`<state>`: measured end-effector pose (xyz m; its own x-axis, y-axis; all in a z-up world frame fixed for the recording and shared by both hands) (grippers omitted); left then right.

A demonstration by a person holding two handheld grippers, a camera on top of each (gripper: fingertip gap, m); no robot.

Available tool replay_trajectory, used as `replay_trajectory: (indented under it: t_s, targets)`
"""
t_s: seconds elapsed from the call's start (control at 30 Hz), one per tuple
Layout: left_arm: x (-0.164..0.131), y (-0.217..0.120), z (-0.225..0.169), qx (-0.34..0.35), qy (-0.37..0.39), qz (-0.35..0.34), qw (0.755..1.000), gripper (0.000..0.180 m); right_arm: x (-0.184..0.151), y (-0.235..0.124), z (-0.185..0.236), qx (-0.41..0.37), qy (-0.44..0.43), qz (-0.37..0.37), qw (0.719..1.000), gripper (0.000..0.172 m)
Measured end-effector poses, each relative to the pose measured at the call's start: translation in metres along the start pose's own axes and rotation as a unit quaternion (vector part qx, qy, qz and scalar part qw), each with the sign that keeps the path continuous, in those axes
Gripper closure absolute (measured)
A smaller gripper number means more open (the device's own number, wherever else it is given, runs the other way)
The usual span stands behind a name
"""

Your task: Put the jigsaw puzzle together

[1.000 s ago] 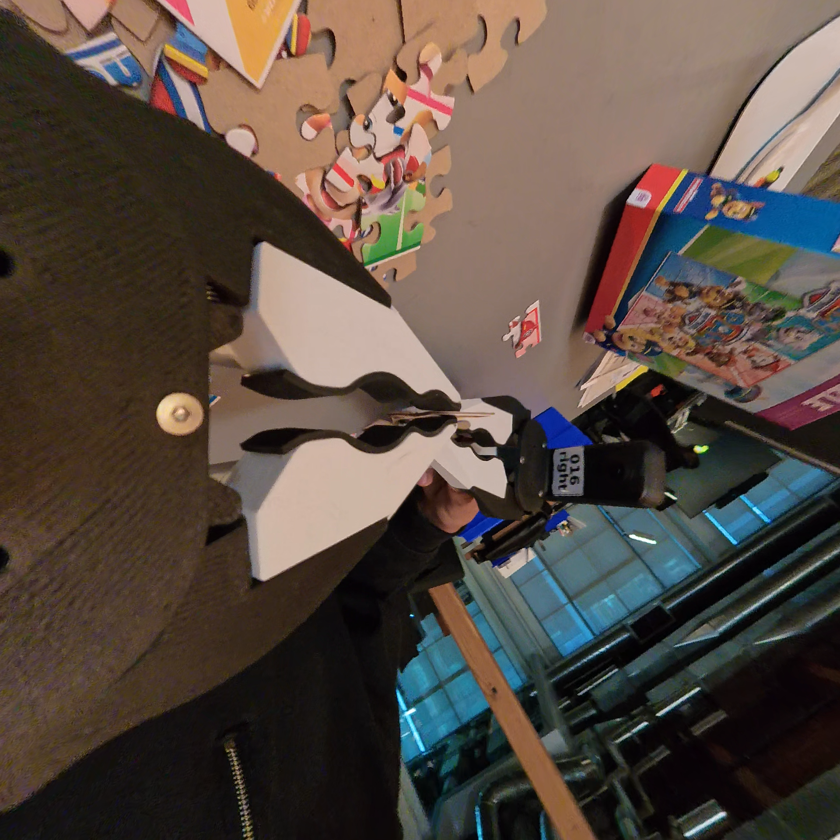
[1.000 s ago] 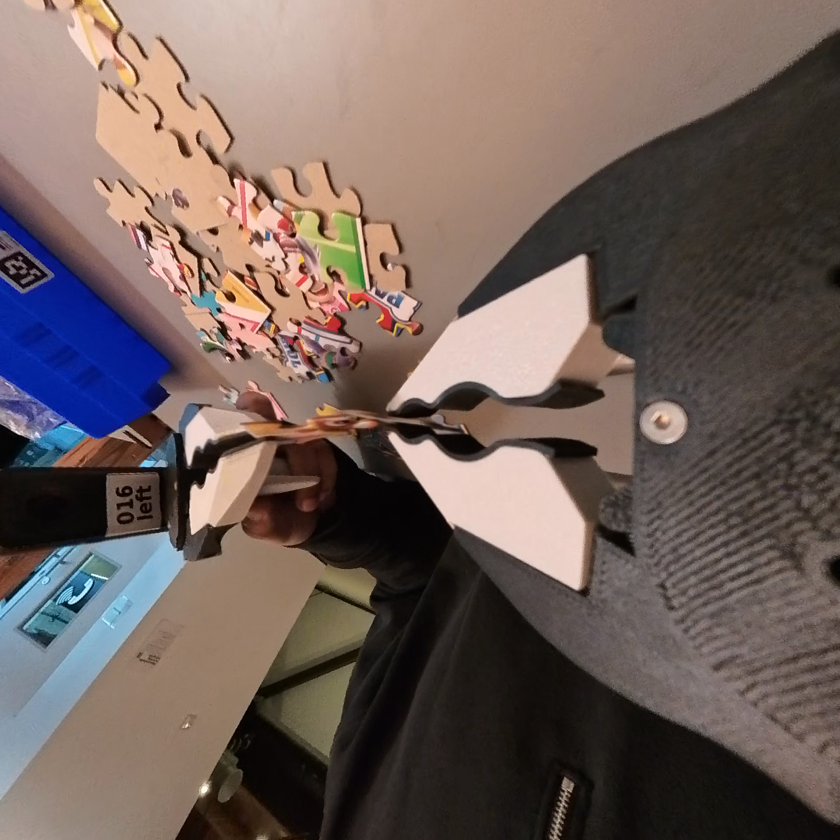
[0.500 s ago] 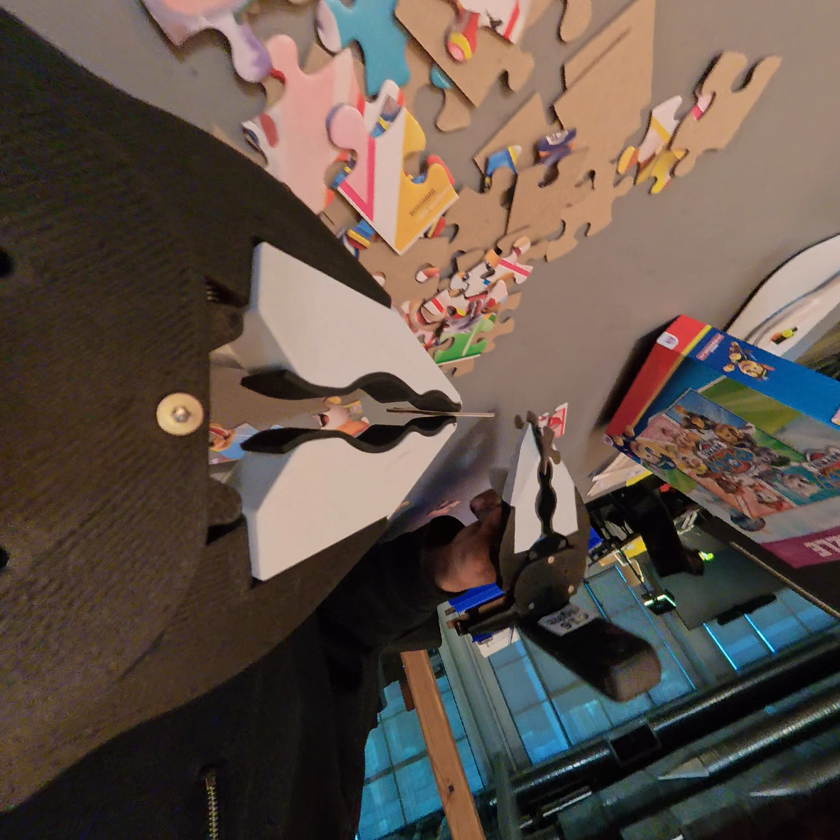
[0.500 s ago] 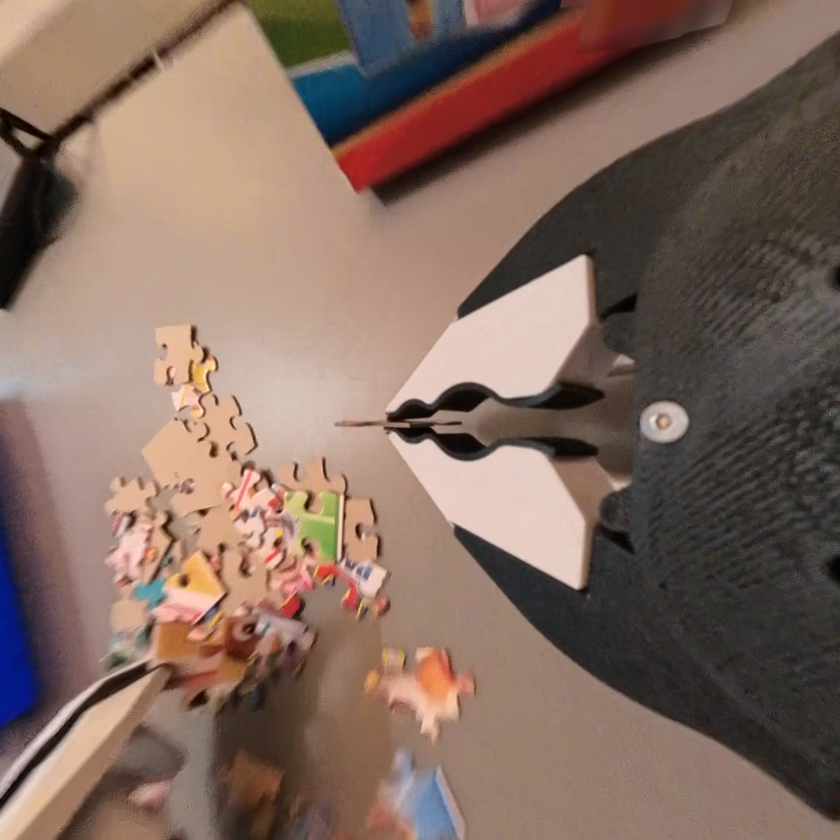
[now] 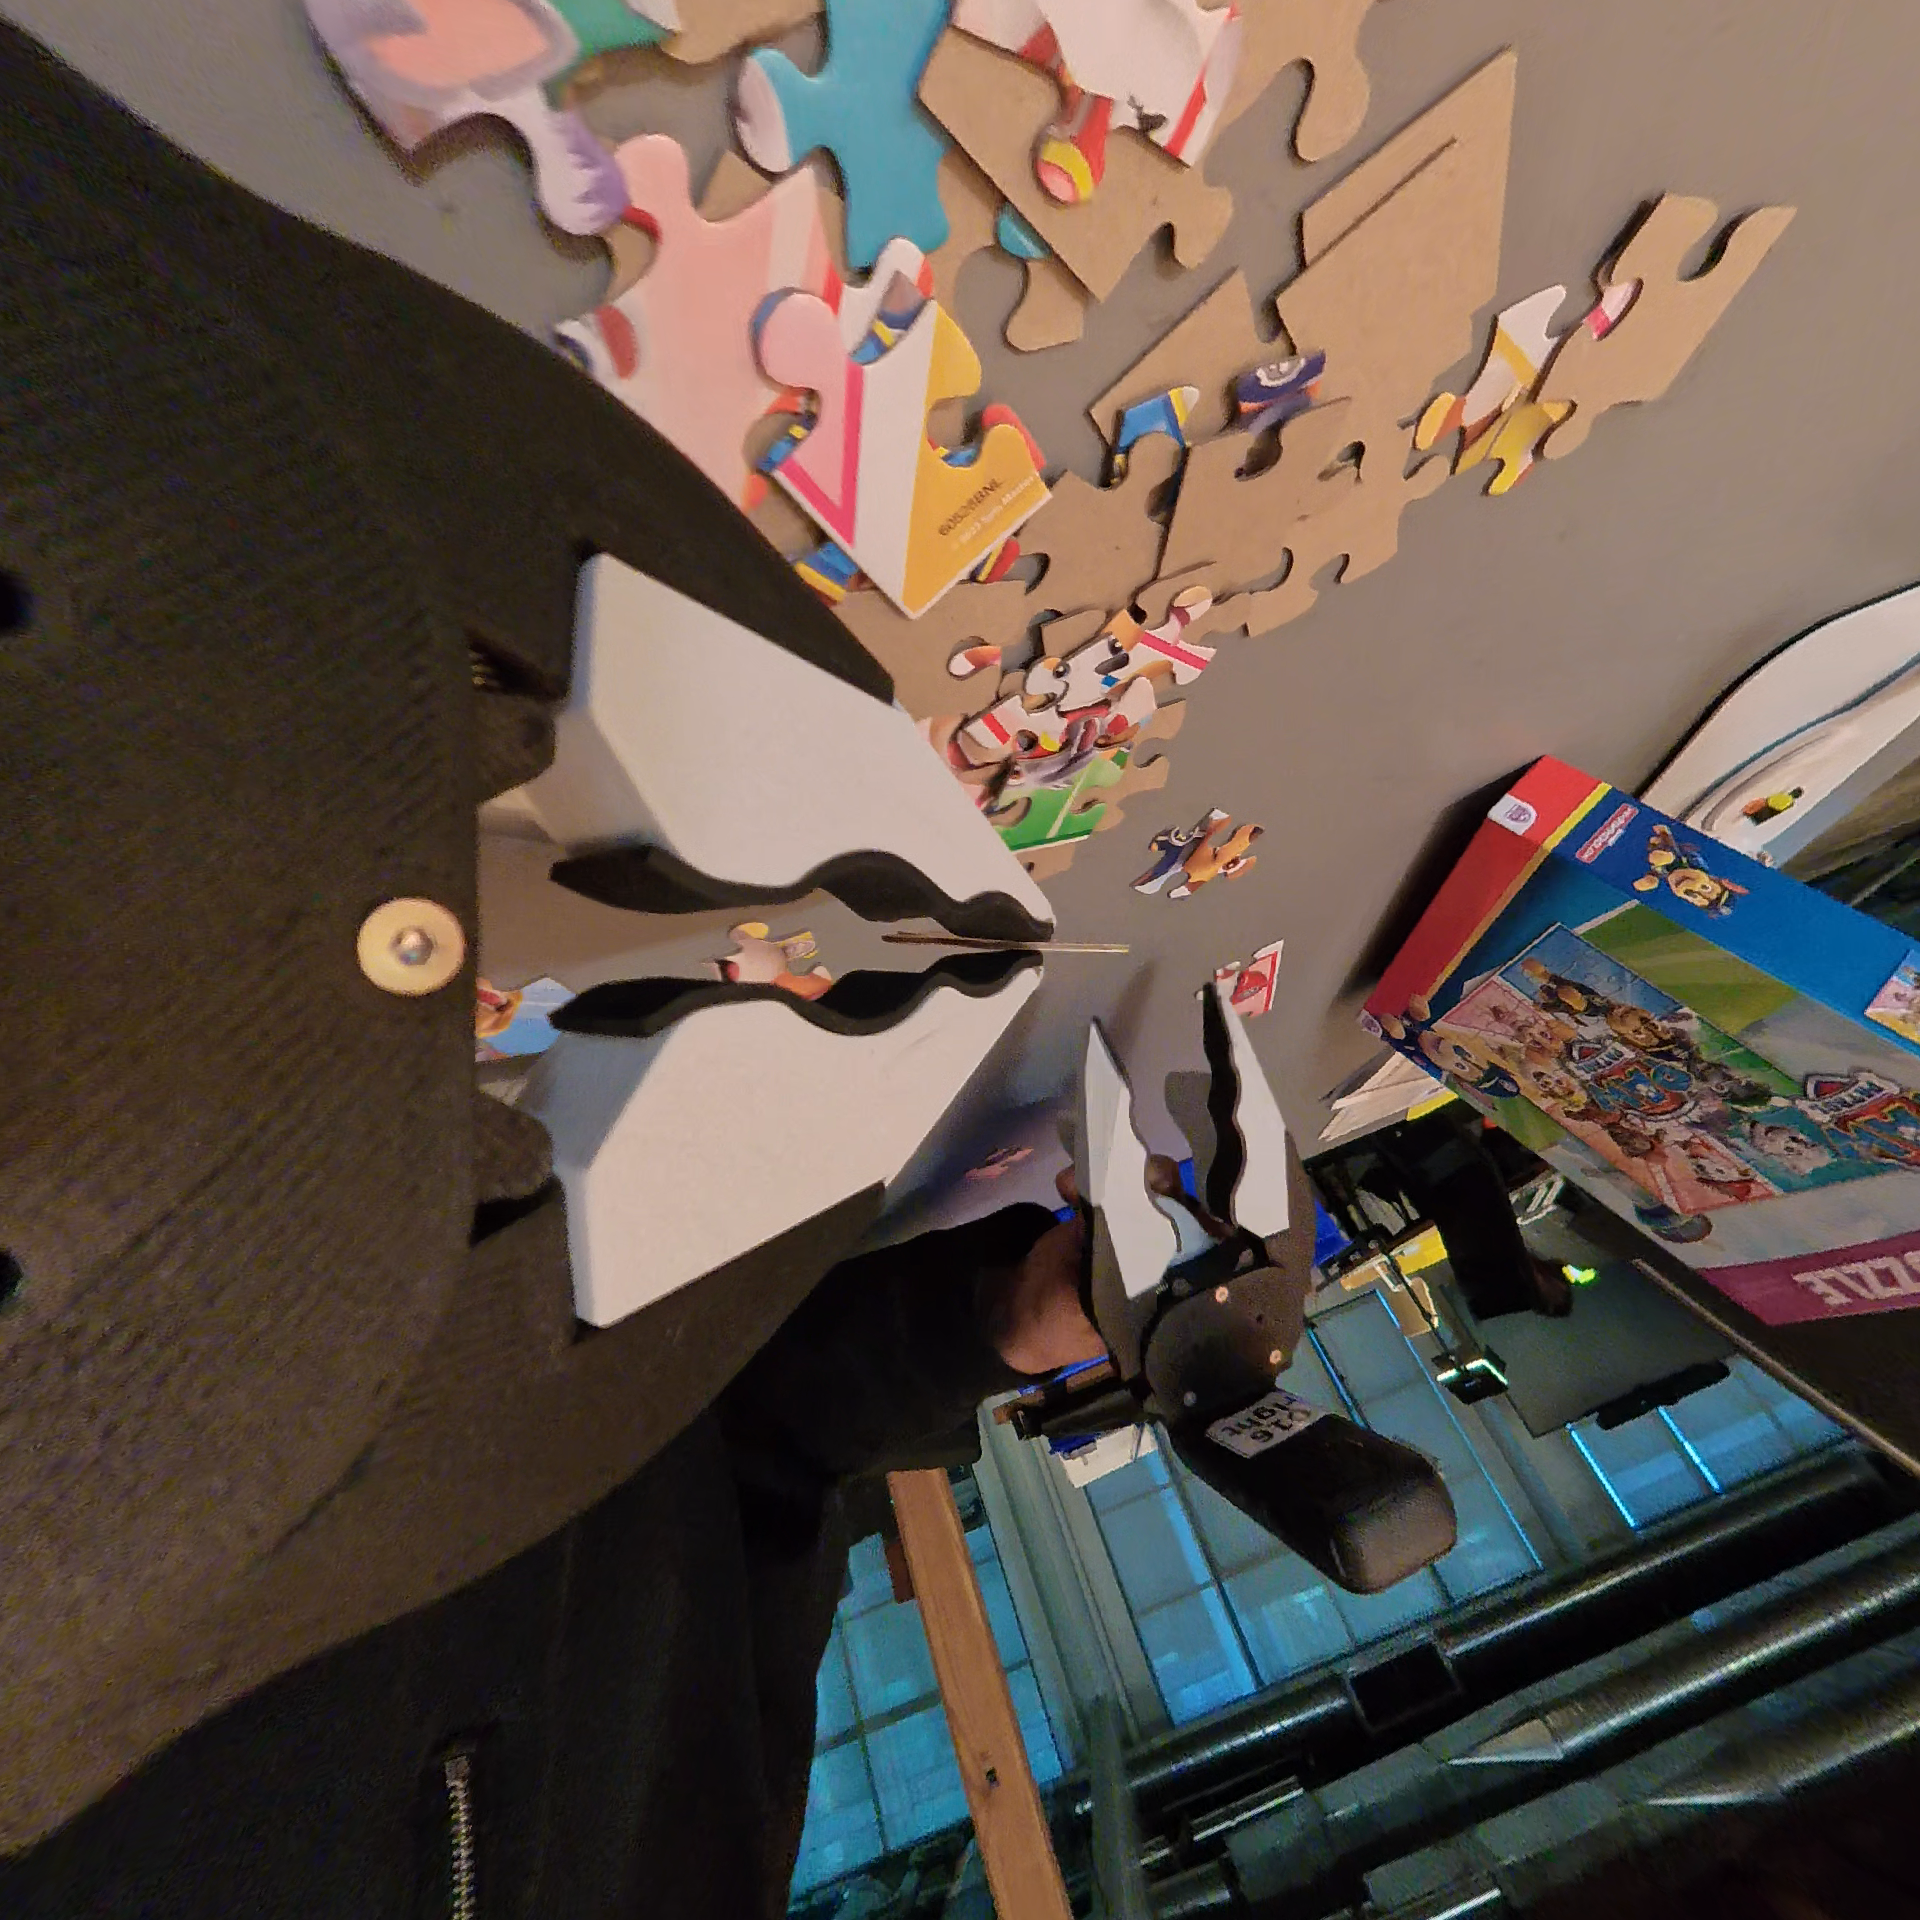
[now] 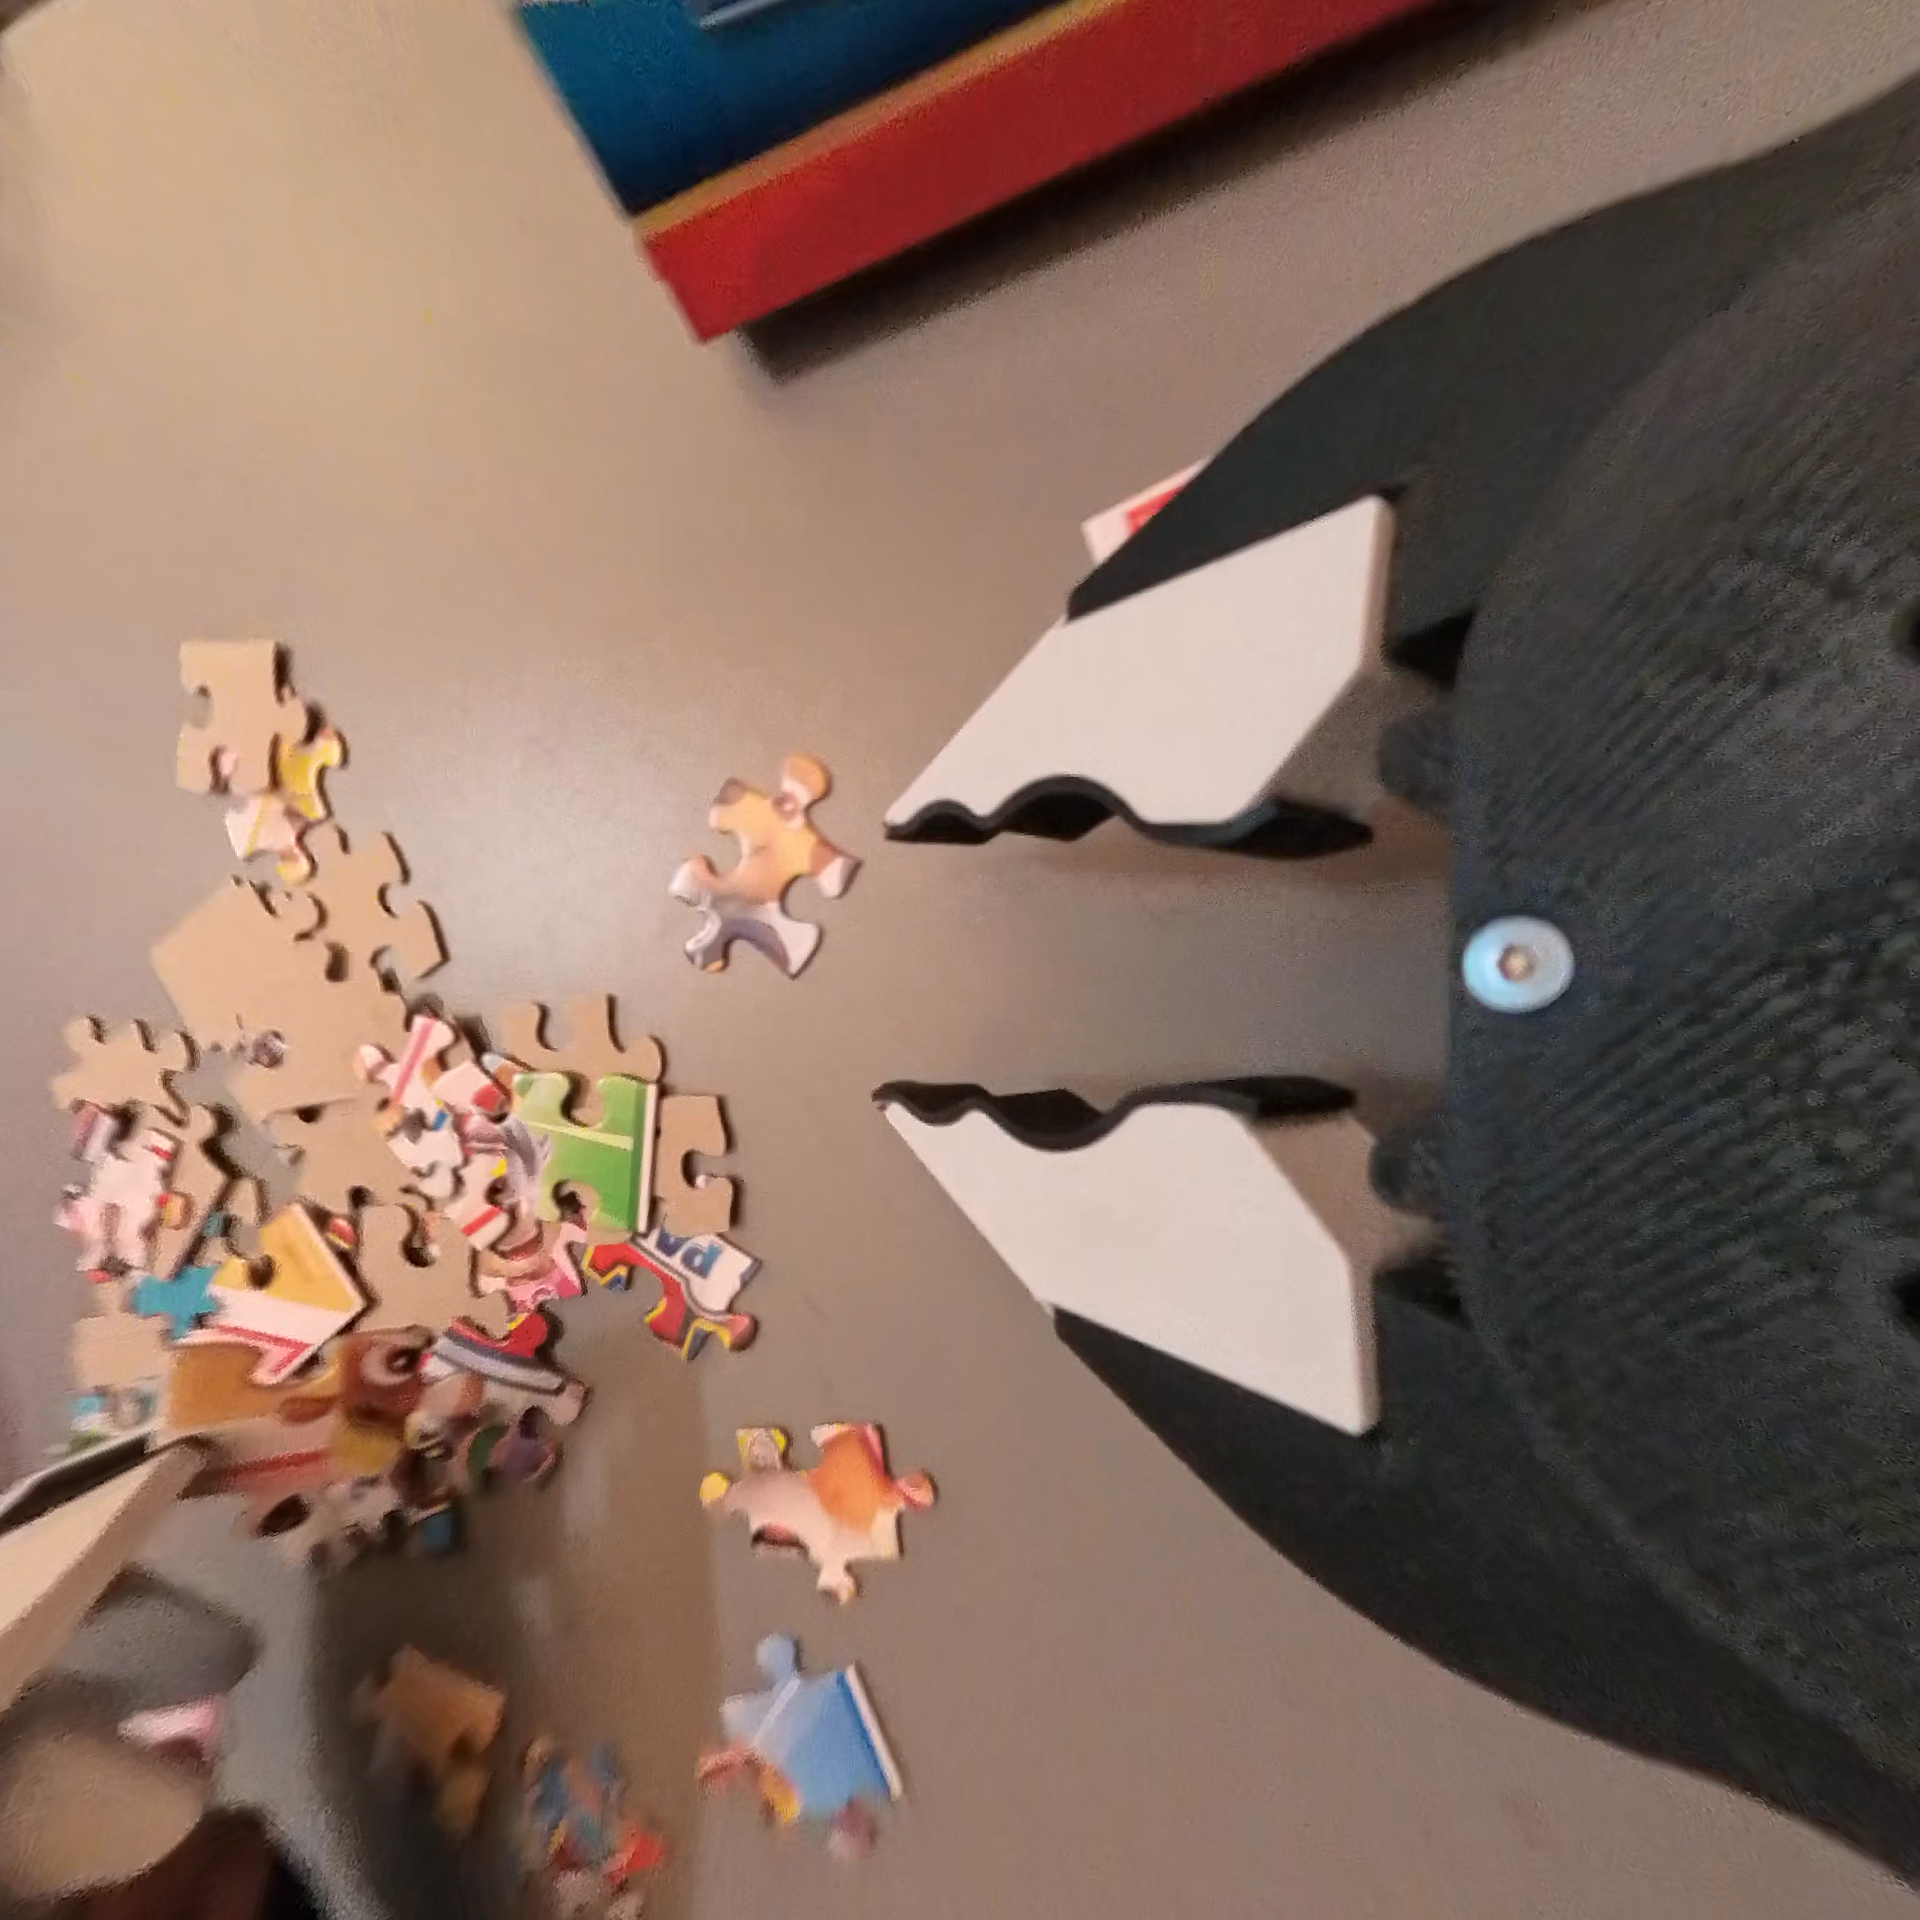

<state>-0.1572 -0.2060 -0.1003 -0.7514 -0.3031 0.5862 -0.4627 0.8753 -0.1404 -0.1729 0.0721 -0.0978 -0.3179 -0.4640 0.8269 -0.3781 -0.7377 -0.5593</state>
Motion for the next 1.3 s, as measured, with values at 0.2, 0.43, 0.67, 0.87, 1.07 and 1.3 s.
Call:
replay_trajectory:
  t_s: [0.2, 0.43, 0.67, 0.87, 1.07, 1.3]
  targets:
    - [0.020, 0.045, -0.004, 0.009, 0.036, 0.057, 0.998, 0.180, -0.017, -0.035, -0.003, -0.046, 0.025, -0.032, 0.998, 0.128]
    - [0.058, 0.123, 0.017, 0.052, 0.080, 0.184, 0.978, 0.180, -0.021, -0.044, 0.014, -0.093, -0.030, -0.043, 0.994, 0.130]
    - [0.068, 0.158, 0.038, 0.091, 0.096, 0.287, 0.949, 0.164, -0.027, -0.053, 0.015, -0.109, -0.031, -0.056, 0.992, 0.132]
    - [0.080, 0.135, 0.032, 0.122, 0.134, 0.221, 0.958, 0.157, -0.032, -0.055, 0.013, -0.110, -0.018, -0.059, 0.992, 0.132]
    - [0.067, 0.119, 0.020, 0.117, 0.178, 0.215, 0.953, 0.159, -0.025, -0.037, 0.014, -0.088, -0.009, -0.053, 0.995, 0.131]
    - [0.048, 0.128, 0.021, 0.125, 0.205, 0.239, 0.941, 0.155, -0.005, 0.000, 0.007, -0.047, 0.054, -0.016, 0.997, 0.114]
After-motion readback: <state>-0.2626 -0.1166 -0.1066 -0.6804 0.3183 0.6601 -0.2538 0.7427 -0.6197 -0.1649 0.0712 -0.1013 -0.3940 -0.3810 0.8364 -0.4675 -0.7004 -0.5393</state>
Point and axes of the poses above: each gripper's, where its closed fingertips meet, y out along the fingers, x out of its top, z = x × y across the jaws, the point moved 9 cm from there along -y, back along the fingers, and after that the axes turned 10 degrees about -z, right-handed, at the moved point
